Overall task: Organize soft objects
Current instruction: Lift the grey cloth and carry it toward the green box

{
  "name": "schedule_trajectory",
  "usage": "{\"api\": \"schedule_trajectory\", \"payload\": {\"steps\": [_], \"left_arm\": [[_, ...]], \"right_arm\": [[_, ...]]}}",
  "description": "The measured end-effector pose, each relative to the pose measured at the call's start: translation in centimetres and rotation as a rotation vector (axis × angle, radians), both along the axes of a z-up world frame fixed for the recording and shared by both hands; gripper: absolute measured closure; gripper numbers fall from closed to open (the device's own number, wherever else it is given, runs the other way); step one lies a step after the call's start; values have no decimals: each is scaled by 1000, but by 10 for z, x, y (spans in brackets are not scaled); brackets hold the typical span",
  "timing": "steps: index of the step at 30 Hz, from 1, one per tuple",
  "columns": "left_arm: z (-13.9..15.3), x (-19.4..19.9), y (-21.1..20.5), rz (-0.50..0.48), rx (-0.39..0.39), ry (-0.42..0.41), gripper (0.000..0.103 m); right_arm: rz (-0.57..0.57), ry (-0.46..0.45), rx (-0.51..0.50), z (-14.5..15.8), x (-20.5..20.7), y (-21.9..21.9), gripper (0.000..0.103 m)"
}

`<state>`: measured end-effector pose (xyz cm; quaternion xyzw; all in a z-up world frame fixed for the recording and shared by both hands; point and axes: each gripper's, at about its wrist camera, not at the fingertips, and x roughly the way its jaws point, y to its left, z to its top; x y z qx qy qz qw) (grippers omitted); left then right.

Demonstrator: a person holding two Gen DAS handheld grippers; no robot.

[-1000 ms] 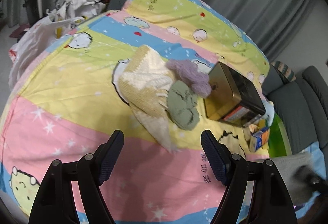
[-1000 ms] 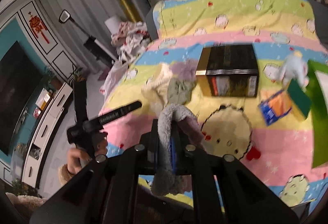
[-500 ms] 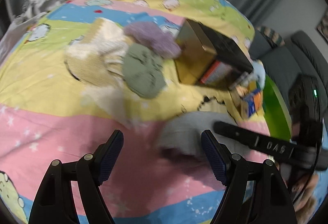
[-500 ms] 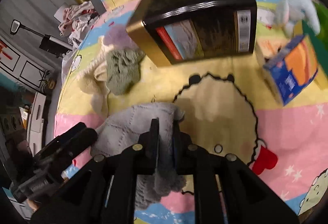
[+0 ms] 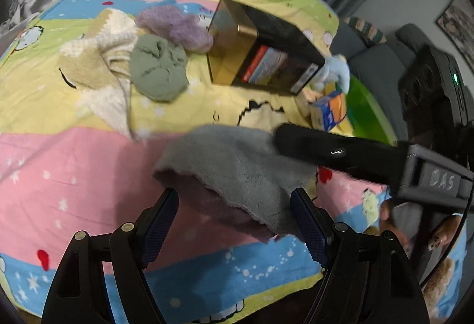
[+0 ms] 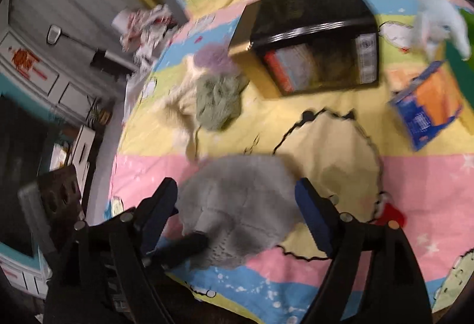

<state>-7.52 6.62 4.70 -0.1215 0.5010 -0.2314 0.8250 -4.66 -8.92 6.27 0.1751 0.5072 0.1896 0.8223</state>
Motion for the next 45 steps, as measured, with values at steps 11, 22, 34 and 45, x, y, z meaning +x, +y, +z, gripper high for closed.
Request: {"api": "schedule_trajectory", "payload": {"steps": [11,22,34,45], "left_arm": [[-18,-1,-18,6,40,-15,44],[4,-2,-32,-11,60,-109,62],[86,3,-60,-51,-8,-328,62],[121,24,-120,-111,-31,-446,63]], "right_arm": [[89,35,-4,-38,5,25,56],[49,-58,19,-19,-2,14,80],[-29,-305,37,71,-12,-28,81],[-158,-416,36,110,-9,-91,81]]}}
